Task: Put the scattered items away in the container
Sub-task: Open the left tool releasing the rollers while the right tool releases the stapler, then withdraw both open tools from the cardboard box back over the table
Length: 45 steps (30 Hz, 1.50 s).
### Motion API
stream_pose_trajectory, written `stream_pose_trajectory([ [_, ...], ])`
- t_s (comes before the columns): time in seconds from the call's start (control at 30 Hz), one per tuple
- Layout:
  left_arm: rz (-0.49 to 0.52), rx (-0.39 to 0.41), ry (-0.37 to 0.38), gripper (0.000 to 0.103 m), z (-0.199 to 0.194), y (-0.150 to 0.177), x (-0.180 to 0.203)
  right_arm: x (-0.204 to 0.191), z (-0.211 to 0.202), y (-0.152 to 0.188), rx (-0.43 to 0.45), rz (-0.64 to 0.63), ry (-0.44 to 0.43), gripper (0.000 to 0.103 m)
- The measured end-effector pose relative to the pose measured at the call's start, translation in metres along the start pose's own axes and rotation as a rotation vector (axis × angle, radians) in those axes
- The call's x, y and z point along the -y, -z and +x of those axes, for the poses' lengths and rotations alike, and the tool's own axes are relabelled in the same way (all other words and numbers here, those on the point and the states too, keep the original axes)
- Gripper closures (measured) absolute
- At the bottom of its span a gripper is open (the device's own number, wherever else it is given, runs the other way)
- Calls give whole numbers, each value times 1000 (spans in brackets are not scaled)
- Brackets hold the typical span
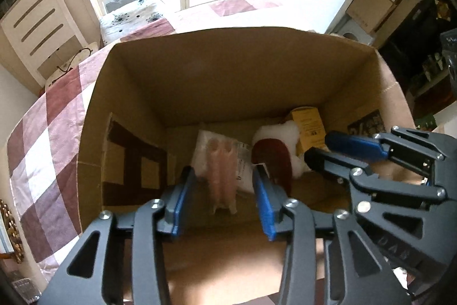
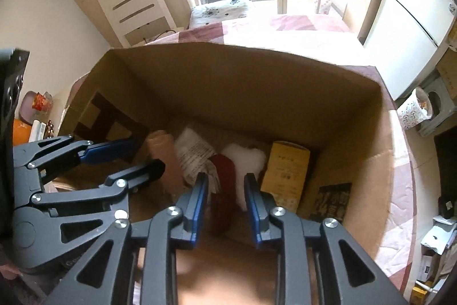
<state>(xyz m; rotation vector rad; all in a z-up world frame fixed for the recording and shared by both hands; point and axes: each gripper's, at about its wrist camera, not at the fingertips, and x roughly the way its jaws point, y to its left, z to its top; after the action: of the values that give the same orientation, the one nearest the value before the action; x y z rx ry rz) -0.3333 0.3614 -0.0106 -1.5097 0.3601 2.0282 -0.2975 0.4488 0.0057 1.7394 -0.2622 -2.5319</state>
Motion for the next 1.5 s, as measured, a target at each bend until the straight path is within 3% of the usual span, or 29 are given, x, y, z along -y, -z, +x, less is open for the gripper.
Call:
stream_pose_trajectory([
  [0.2, 17, 35, 13, 42, -17, 0, 7, 2, -24, 3, 24, 3, 19, 72],
  [0.33, 38, 78, -18, 25, -34, 1, 16, 8, -43, 3, 50, 33, 35, 71],
  [0.73, 21, 102, -8, 25, -67, 19, 28, 16, -82, 20, 94, 96, 24, 71],
  [1.5, -5, 67, -14, 25, -96, 98, 48, -9, -103, 87, 45, 81, 29, 71],
])
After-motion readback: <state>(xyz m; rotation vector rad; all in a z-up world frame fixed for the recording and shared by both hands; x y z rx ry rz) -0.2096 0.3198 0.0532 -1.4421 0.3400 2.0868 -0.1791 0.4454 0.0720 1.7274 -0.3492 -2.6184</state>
